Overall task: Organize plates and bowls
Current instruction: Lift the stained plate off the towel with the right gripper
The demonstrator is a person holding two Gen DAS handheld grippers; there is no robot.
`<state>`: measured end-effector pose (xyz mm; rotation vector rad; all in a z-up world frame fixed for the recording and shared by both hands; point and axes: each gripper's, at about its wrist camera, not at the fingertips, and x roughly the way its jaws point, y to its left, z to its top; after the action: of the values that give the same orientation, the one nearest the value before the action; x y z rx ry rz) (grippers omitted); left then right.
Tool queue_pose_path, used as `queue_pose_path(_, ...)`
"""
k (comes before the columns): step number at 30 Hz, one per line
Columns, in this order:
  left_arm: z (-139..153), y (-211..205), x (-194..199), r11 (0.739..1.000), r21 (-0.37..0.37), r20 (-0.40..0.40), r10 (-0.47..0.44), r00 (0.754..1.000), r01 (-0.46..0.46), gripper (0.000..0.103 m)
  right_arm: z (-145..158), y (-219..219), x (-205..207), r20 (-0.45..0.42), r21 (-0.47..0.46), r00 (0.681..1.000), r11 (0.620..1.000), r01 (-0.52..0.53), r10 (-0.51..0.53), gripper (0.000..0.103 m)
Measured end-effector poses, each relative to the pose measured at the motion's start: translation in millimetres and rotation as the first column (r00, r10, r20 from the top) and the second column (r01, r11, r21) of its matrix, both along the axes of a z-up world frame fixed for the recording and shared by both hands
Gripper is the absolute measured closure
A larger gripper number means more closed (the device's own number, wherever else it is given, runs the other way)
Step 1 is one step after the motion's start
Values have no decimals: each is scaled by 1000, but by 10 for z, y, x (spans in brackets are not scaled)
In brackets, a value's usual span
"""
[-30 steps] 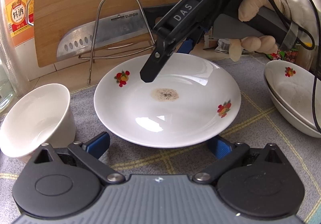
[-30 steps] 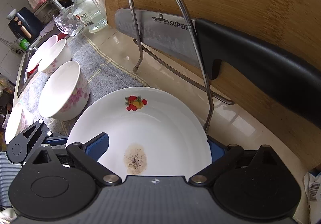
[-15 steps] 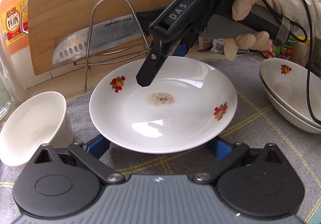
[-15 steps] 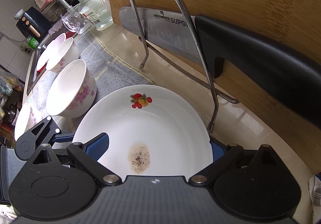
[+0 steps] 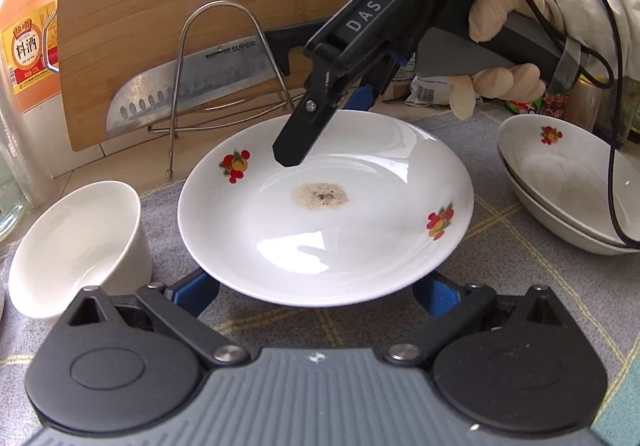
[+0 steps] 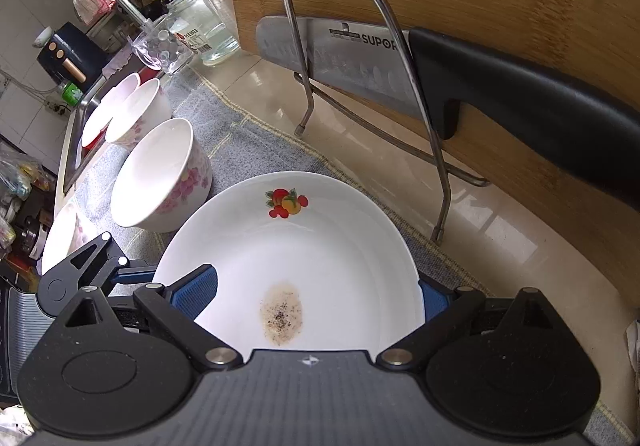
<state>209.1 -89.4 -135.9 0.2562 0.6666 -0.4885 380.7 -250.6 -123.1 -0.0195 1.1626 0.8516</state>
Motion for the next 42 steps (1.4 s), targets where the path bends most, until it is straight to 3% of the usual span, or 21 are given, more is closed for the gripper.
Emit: queue_pose_path(42, 522, -48, -869, 996, 11, -25, -87, 996, 87, 1, 433, -234, -1108, 38, 49, 997, 997, 59, -61, 1)
